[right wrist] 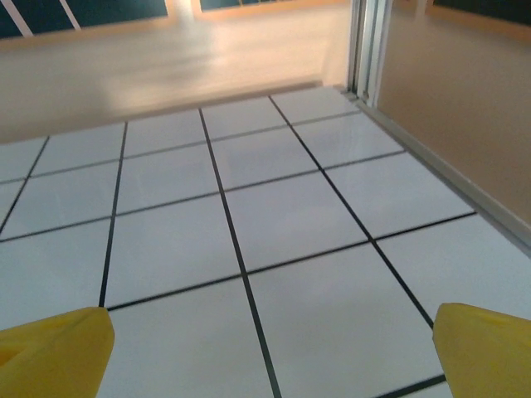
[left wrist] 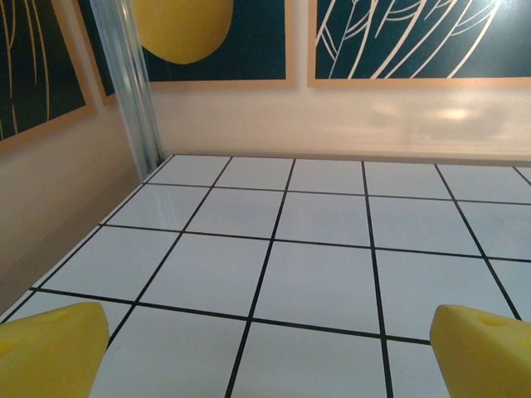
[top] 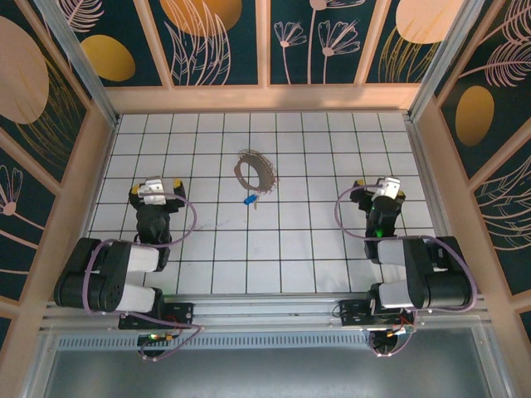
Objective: Put the keys on the keyring
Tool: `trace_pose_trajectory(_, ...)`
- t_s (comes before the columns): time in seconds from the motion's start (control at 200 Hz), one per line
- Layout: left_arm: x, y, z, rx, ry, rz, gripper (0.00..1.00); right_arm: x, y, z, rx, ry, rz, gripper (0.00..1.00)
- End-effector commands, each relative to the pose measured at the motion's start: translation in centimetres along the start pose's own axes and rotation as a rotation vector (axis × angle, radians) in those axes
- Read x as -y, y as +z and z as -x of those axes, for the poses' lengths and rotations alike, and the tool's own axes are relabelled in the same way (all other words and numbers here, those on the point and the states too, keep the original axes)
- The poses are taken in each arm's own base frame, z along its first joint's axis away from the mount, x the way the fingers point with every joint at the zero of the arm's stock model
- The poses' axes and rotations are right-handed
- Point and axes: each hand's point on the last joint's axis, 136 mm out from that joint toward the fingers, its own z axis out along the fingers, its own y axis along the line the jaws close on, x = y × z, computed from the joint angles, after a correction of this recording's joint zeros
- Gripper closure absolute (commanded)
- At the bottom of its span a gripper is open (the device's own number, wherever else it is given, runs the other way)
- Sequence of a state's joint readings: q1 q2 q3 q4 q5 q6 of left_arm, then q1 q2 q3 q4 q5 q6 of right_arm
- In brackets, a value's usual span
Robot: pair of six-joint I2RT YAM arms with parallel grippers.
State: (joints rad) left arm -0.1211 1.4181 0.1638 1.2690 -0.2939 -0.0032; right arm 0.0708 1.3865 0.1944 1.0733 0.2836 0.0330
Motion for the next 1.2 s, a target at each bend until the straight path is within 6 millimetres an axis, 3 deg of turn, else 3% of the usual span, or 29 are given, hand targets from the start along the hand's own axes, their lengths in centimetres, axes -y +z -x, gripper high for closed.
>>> trace_pose_trajectory(0.0, 0.0, 0.0, 1.2, 0.061, -0.016, -0.019, 0.01, -0.4, -0.5, 2.3, 0.143, 0.007, 0.042, 0.01)
trace_pose_trajectory(0.22, 0.5, -0.1, 0.5, 0.081, -0.025, -0.083, 0.01, -1.1, 0.4, 1.3, 0.116, -0.002, 0.106, 0.01)
trace_pose_trajectory(0.531, -0.5, 2.7, -0.8, -0.041, -0.069, -0.061, 0.01, -1.1, 2.0, 0.6, 0.037, 0.019, 0.162, 0.01)
trace_pose_trajectory(1.191, -0.7, 2.5, -0.6, -0.029, -0.069, -0.053, 0.01, -1.6, 1.9, 0.5, 0.037, 0.009, 0.176, 0.01)
